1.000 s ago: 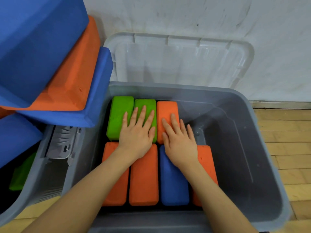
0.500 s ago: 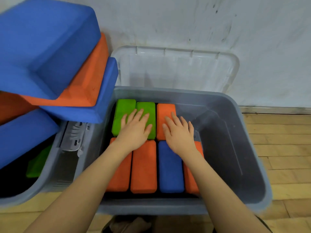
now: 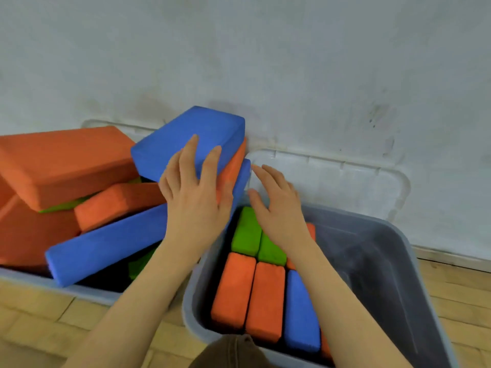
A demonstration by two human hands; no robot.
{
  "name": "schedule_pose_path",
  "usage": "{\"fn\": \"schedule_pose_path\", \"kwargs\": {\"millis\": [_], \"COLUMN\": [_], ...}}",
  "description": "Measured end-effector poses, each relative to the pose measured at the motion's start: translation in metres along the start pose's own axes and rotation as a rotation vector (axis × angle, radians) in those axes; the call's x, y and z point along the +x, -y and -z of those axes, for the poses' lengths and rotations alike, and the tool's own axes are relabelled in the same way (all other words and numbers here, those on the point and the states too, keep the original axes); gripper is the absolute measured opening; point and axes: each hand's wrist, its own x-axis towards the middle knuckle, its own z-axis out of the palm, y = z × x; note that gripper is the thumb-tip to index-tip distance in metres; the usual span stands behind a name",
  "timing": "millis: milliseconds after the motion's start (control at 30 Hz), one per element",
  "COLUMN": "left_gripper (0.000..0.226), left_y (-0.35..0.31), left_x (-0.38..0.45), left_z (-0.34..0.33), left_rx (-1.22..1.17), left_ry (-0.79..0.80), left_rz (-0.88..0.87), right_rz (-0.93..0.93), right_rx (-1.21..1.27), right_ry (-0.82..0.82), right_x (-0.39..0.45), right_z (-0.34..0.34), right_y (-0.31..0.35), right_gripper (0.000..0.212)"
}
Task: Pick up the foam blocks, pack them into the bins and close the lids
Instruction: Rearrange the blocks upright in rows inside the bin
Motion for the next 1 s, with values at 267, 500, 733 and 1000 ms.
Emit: {"fn": "schedule_pose_path", "kwargs": {"millis": [267, 500, 733, 1000], "left_gripper": [0.094, 0.086, 0.066, 0.061], "left_y": [0.071, 0.087, 0.090, 0.069], "left_x": [0.014, 0.014, 0.013, 0.026], "left_z": [-0.018, -0.035, -0.038, -0.037], "left_rx": [0.101, -0.341, -0.479, -0.535], "left_ry": [0.256, 0.172, 0.038, 0.042], "left_rz": [0.335, 0.409, 0.350, 0.378], "right_rz": [-0.009, -0.026, -0.129, -0.097], "right_rx": [-0.050, 0.079, 0.300, 0.395], "right_ry": [0.203, 0.184, 0.006, -0.099], "right_x": [0.036, 0.028, 0.031, 0.029], "right_z": [-0.065, -0.105, -0.128, -0.104], "right_y": [0.000, -0.009, 0.003, 0.002], "right_gripper": [0.065, 0.087, 0.080, 0.058]}}
